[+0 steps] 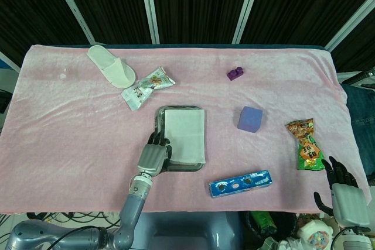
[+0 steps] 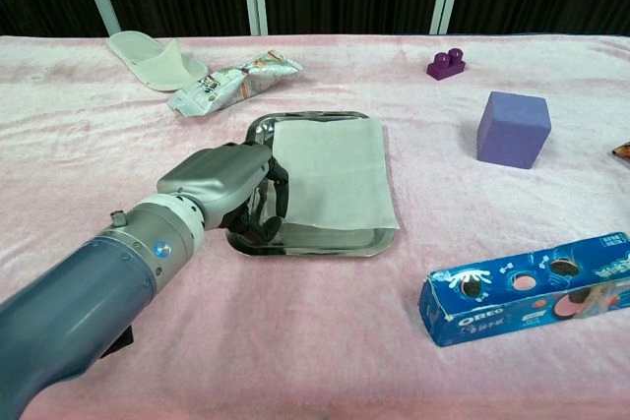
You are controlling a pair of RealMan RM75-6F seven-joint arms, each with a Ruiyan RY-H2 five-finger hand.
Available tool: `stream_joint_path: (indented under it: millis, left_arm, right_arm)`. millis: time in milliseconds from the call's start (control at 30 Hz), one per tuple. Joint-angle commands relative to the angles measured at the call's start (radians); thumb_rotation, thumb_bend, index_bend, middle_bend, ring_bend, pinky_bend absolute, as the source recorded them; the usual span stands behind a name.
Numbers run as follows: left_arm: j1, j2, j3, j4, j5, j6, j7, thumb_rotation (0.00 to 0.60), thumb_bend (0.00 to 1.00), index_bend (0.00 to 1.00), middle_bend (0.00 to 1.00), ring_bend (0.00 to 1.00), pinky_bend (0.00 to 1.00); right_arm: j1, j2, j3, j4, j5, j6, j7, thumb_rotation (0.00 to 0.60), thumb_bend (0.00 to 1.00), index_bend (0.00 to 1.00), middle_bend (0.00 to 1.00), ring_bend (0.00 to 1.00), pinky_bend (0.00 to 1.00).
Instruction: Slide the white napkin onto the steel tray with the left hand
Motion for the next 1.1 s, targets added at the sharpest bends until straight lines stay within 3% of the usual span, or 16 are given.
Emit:
stream_joint_path:
  millis: [33, 333, 767, 1100]
  left_arm:
    - [0.001, 0.005, 0.003, -0.003, 0.003, 0.002, 0.001, 0.600, 0.45, 0.58, 0.25, 0.00, 0.00]
    - [0.002, 0.009, 0.007, -0.012, 0.000, 0.009, 0.013, 0.600, 0.44, 0.57, 0.24, 0.00, 0.00]
    - [0.001, 0.021, 0.010, -0.042, -0.036, -0.004, 0.039, 0.600, 0.30, 0.29, 0.21, 0.00, 0.00]
    - [0.016, 0.106, -0.011, -0.158, -0.023, 0.025, 0.020, 0.600, 0.31, 0.27, 0.20, 0.00, 0.00]
  right_arm:
    - [0.000, 0.000, 0.000, -0.001, 0.002, -0.001, 0.000, 0.600, 0.31, 0.00, 0.00, 0.04, 0.15]
    - [0.000, 0.000, 0.000, -0.003, 0.006, -0.002, -0.003, 0.600, 0.31, 0.00, 0.00, 0.04, 0.15]
    - [0.001, 0.000, 0.001, -0.004, 0.009, -0.004, -0.005, 0.600, 0.31, 0.00, 0.00, 0.04, 0.15]
    - [0.001, 0.001, 0.001, -0.004, 0.010, -0.003, -0.005, 0.600, 0.31, 0.00, 0.00, 0.04, 0.15]
